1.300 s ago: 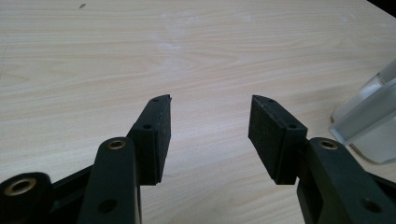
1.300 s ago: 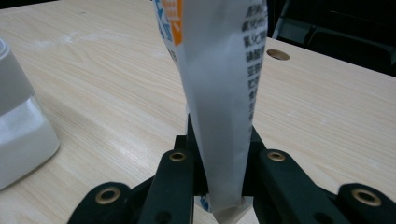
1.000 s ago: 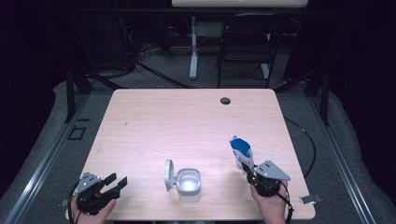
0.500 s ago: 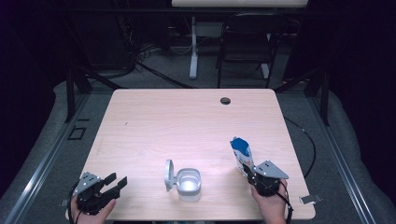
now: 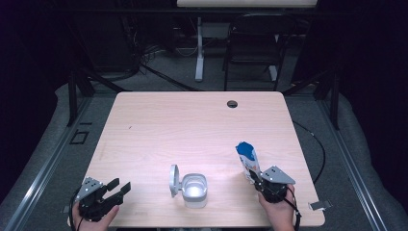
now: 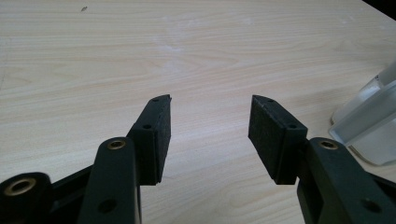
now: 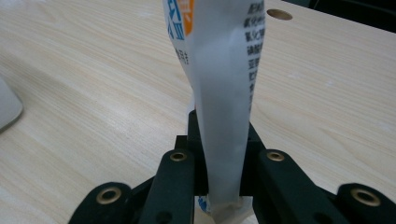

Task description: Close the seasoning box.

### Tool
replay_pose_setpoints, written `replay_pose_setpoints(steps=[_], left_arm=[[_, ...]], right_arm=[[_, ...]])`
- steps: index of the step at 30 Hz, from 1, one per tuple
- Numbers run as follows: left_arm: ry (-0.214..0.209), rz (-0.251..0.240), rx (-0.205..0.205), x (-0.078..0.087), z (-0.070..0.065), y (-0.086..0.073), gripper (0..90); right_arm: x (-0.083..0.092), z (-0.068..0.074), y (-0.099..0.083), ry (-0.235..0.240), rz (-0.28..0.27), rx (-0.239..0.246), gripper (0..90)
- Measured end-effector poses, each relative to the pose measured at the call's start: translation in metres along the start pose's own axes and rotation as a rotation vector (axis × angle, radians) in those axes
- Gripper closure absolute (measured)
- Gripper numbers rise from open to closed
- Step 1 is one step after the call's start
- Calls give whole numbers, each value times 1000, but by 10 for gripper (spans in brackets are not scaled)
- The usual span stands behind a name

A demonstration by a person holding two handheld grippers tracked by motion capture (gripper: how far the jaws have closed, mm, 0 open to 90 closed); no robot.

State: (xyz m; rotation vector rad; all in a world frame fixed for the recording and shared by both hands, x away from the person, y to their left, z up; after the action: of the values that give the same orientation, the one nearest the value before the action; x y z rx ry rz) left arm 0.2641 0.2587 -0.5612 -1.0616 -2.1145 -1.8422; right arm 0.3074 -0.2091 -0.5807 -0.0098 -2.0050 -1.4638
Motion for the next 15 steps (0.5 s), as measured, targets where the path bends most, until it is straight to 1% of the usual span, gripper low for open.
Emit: replay_pose_setpoints(steps=[2,3,8,10,12,15], left_arm=[[0,0,-1,0,0,0,493],[0,0,-2,0,-1,0,494],[1,2,-3,0,-1,0,493],[0,2,-3,0,-1,0,493],[-1,2,-4,0,-1,0,493],[-1,2,-4,0,-1,0,493]], right_arm=[[1,-2,-1,4,-1,2,802],[2,-2,-2,13,8,3,797],[4,-7,-5,25,18,-30,783],[4,-7,-5,30,9,-45,777],[5,-8,-6,28,20,-38,771],[6,-9,-7,33,27,-41,760]])
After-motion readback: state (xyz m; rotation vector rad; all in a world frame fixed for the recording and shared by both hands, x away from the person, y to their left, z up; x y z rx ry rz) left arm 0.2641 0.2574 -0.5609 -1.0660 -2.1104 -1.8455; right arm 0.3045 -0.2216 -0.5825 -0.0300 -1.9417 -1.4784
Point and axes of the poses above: each handheld gripper's, and its own axes: x roughly backward along the jaws, y roughly out of its top, z roughly to its left, the point moved 5 cm from there along -x, roughly forward along the jaws, and after that the axes turned 4 degrees about x, right-handed, at the moved point
